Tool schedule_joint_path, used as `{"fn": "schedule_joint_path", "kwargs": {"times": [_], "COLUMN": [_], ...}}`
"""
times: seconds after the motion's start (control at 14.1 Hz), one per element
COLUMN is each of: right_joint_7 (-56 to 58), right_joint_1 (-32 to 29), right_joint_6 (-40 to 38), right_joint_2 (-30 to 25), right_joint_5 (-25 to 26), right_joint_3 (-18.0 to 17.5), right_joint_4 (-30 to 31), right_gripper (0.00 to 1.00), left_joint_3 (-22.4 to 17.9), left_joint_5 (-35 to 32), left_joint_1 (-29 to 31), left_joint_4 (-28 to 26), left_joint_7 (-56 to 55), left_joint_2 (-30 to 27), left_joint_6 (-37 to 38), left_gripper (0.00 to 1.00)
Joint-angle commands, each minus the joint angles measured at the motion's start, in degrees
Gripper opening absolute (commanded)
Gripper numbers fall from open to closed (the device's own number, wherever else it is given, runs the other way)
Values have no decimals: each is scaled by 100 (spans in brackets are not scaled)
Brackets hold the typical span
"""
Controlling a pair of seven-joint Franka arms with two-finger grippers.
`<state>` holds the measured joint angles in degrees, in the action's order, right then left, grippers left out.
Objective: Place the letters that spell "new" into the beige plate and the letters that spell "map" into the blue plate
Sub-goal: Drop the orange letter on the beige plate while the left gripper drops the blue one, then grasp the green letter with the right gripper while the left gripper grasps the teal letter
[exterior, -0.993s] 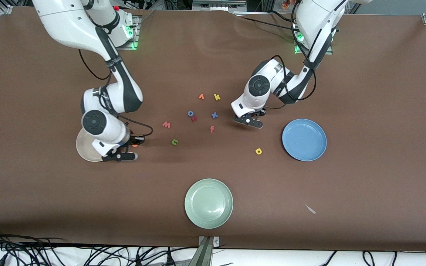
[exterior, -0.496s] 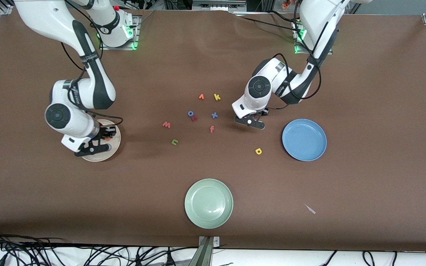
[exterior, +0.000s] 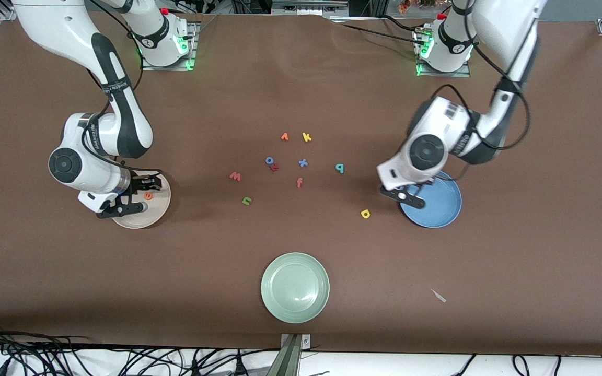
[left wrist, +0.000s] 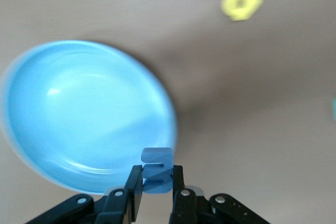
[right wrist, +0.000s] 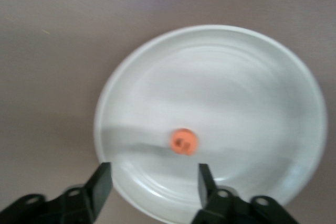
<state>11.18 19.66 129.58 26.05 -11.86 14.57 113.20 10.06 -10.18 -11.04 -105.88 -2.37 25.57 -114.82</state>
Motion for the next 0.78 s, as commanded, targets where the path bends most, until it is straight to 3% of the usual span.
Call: {"fn": "schedule_joint_path", "kwargs": {"times": [0.0, 0.07, 0.14, 0.35, 0.71], "right_joint_7": [-430, -676, -957, -1739, -2680], "right_joint_1": [257, 380, 529, 916, 1452], "right_joint_6": [-21, -21, 14, 40, 49], "right_joint_2": [22, 49, 127, 505, 1076], "right_joint_5": [-308, -308, -325, -649, -941], "right_joint_3": [-24, -24, -24, -24, -24], "right_joint_4": [-174, -236, -350, -807, -1554], "right_gripper": [100, 100, 100, 100, 100], "left_joint_3": [84, 75, 83, 232, 1146], "left_joint_5": [-397, -397, -388, -292, 31], "left_joint_1": [277, 295, 338, 278, 225], "left_joint_4": [111, 111, 111, 277, 568], "left_joint_7": [281, 281, 290, 211, -868], "left_joint_2": [246, 334, 352, 265, 492], "left_joint_6": [-145, -268, -304, -217, -225], "left_gripper": [39, 77, 100, 100, 100]}}
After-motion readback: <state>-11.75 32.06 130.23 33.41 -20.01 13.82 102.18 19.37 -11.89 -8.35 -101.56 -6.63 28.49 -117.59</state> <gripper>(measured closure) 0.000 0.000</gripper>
